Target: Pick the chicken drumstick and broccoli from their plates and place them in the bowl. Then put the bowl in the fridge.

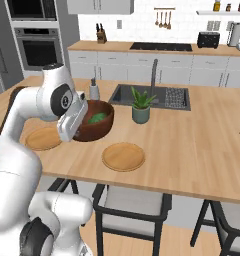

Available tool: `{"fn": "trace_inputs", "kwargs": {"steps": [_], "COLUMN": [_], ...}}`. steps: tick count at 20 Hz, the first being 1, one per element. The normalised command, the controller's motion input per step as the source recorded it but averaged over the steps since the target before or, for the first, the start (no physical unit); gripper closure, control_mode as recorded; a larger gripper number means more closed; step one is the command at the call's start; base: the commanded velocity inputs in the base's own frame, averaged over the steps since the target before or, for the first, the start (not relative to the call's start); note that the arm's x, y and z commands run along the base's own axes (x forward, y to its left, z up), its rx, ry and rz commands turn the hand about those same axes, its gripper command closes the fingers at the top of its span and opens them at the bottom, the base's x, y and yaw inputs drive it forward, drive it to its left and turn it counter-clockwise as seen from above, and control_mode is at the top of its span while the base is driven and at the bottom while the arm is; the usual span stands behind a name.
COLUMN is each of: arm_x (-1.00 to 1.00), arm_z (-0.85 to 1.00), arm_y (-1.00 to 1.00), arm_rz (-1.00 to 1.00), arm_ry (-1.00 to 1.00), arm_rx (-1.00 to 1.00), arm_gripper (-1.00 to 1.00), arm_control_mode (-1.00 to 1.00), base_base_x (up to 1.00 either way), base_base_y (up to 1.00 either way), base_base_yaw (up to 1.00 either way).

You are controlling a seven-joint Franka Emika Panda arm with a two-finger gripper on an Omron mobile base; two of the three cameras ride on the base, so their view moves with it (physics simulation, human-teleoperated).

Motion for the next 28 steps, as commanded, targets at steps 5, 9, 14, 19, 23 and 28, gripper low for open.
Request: {"fn": "trace_inputs", "kwargs": {"steps": [5,9,14,19,23,28], "arm_x": [-0.96,-0.63,-0.28,-0.08,-0.01,0.00], "arm_z": [0.30,0.15,0.02,0.00,0.00,0.00], "arm_y": [0.00,-0.02,-0.23,-0.14,0.00,0.00], "arm_rz": [0.09,-0.04,-0.05,0.00,0.00,0.00], "arm_ry": [0.00,0.00,0.00,0.00,0.00,0.00], "arm_rx": [0.02,0.02,0.05,0.01,0.00,0.00], "arm_gripper": [1.00,1.00,1.00,1.00,1.00,1.00], "arm_control_mode": [-1.00,-1.00,-1.00,-1.00,-1.00,1.00], "base_base_x": [0.00,0.00,0.00,0.00,0.00,-0.84], "base_base_y": [0.00,0.00,0.00,0.00,0.00,0.68], "base_base_yaw": [0.00,0.00,0.00,0.00,0.00,0.00]}}
